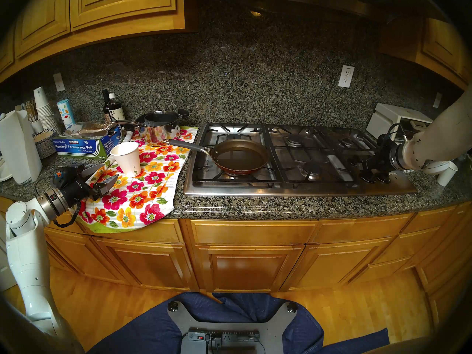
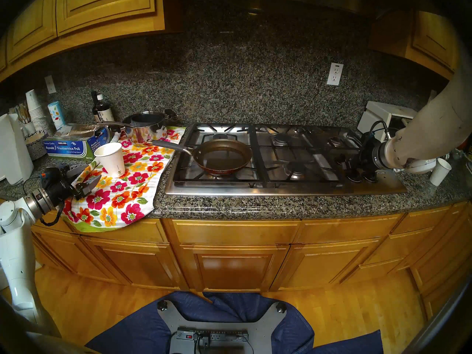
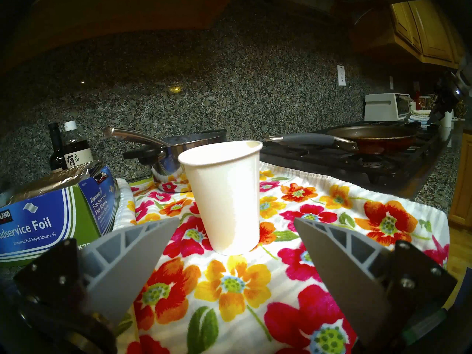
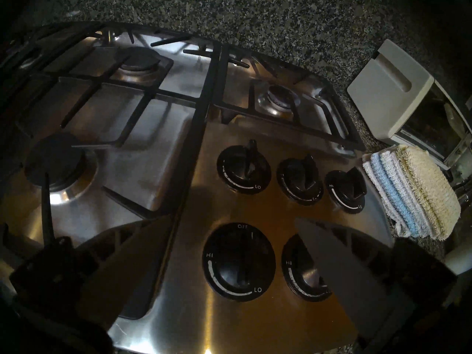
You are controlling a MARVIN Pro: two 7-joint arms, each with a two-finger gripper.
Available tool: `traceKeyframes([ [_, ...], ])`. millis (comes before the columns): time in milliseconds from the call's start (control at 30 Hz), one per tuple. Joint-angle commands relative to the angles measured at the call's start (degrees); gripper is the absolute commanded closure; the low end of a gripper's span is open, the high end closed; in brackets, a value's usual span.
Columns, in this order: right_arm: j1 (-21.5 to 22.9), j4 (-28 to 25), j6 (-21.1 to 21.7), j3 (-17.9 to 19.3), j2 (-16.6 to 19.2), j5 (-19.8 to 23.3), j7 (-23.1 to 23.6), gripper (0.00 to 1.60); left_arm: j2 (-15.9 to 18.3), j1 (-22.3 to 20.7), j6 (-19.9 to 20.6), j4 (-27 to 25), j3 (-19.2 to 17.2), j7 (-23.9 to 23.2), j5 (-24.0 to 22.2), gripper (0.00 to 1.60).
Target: Pick up the water cup, pour water into the pot, turn on the stove
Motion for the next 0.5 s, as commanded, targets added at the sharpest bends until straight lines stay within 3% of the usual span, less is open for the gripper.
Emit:
traceKeyframes([
  [0,0.05,3.95,1.09,0.63,1.51,1.16,1.65,0.0,0.64,-1.37,0.1,-1.35,-0.62,0.1,-0.76,0.0],
  [467,-2.77,6.98,3.22,1.43,3.16,2.4,3.25,0.0,0.64,-1.37,0.12,-1.37,-0.63,0.1,-0.76,0.0],
])
